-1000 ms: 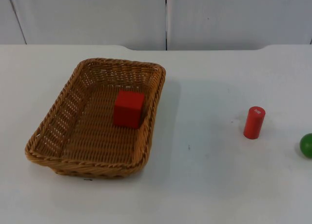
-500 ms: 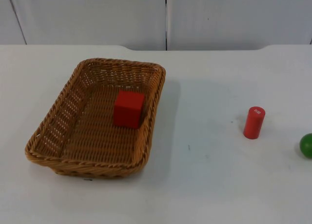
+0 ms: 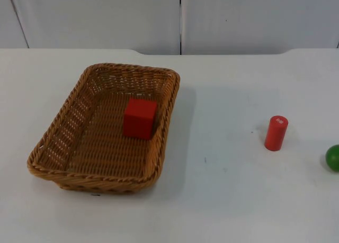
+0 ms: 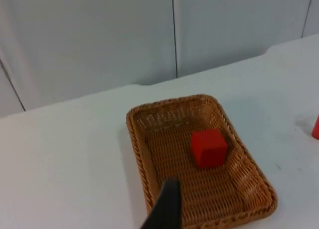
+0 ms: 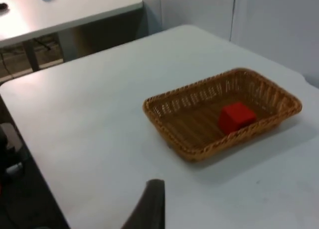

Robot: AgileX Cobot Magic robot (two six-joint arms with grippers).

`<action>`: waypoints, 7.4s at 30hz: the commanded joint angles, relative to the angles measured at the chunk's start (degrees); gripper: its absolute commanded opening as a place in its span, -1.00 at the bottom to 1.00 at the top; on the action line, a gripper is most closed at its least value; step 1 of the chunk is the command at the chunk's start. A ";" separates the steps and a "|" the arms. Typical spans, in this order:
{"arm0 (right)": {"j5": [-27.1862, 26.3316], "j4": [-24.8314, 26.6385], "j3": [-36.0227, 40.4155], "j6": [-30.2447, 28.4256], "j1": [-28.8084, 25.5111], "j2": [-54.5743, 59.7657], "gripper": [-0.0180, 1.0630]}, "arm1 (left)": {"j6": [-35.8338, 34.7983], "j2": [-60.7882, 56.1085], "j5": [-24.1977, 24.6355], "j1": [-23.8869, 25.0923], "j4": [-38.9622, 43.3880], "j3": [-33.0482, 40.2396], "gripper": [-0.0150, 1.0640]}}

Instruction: Pick up the basket with the left hand and place the object to the left of the red cylinder into the basket with the right hand.

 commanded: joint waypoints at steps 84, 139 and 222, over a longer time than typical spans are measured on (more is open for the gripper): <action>18.09 -10.67 3.17 10.49 0.27 -13.04 0.59 | -23.20 -11.05 8.49 -0.09 25.51 6.96 0.98; 17.94 -10.41 3.17 10.49 -1.26 -13.04 0.99 | -23.20 -11.05 8.49 1.94 26.14 6.96 0.98; 17.94 -10.30 3.17 10.49 -44.54 -13.04 0.99 | -23.20 -11.05 8.49 1.92 26.61 6.96 0.98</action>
